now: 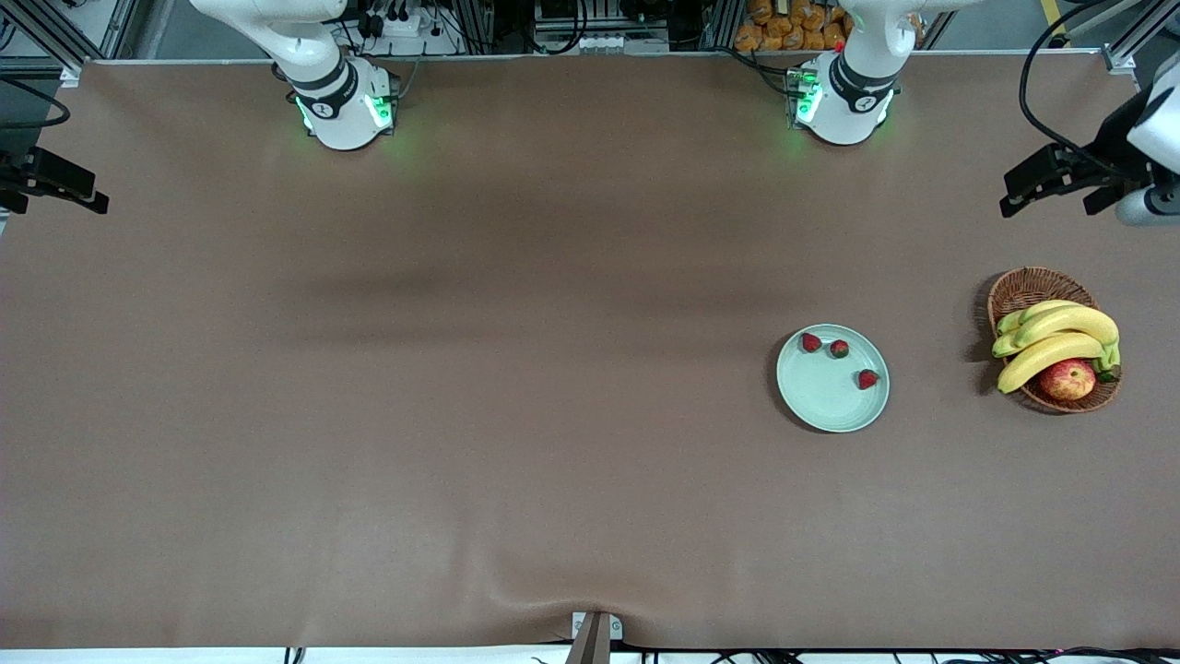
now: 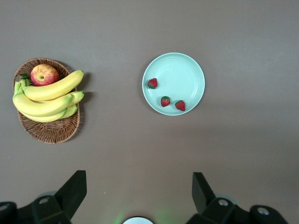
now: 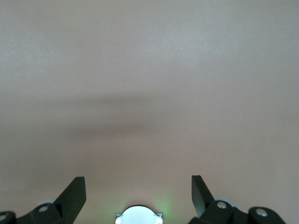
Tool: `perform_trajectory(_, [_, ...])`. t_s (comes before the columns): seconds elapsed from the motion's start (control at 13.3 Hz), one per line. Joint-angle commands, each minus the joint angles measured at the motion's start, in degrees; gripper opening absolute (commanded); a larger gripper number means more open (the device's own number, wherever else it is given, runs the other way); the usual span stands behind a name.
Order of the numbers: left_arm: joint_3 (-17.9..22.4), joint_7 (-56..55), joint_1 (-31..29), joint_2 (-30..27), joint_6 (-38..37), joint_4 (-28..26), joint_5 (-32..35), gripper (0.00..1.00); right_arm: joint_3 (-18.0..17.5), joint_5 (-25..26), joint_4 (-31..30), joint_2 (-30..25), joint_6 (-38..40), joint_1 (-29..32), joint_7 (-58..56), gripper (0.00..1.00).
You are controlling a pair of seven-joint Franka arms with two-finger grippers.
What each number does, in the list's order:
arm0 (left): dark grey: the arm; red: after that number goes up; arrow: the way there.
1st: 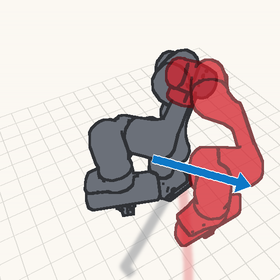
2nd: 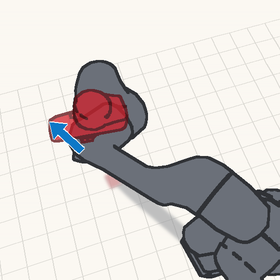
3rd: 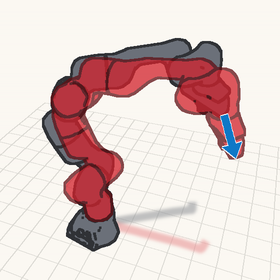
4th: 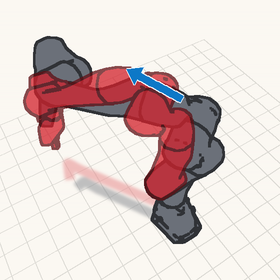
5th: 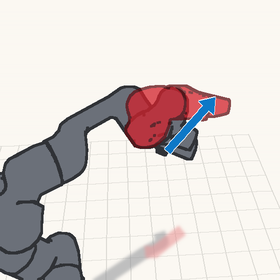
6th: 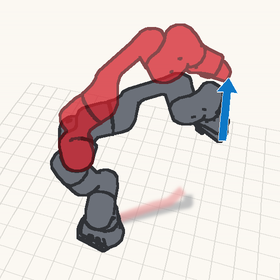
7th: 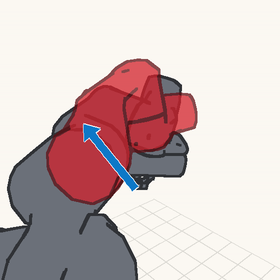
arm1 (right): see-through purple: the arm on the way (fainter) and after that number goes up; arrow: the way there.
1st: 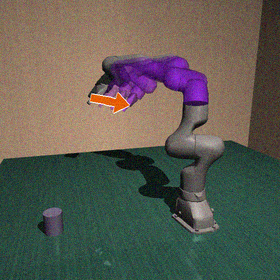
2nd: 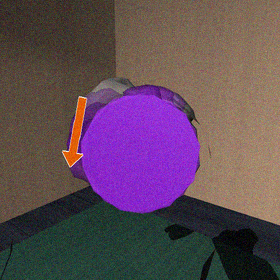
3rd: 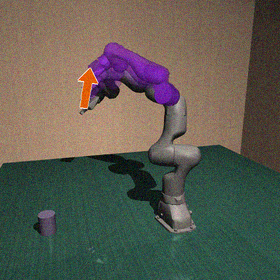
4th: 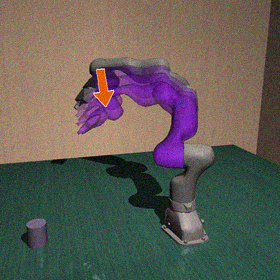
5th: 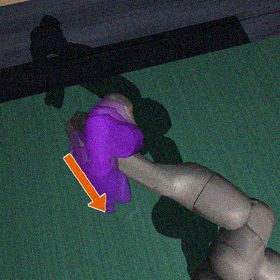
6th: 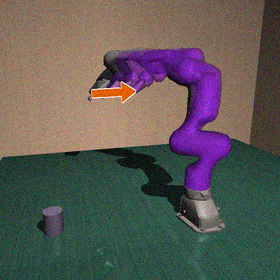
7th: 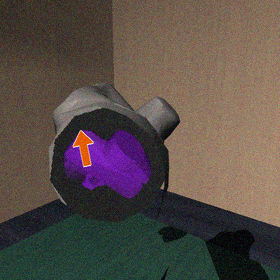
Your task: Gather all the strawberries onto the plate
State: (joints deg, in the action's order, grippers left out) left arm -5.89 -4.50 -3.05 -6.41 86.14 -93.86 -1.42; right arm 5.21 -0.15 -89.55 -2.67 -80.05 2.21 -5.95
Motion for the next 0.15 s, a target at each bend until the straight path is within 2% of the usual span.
perform_trajectory(0.0, [0.7, 0.37, 0.59, -1.5, 0.43, -1.76, -0.7, 1.0, -0.03, 0.24, 1.31, 0.21, 0.68, 0.51, -0.47, 1.0])
perform_trajectory(0.08, [0.62, -0.15, 1.11, -1.5, 0.43, -1.76, -0.52, 1.0, -0.03, 0.24, 1.31, 0.21, 0.68, 0.51, -0.47, 1.0])
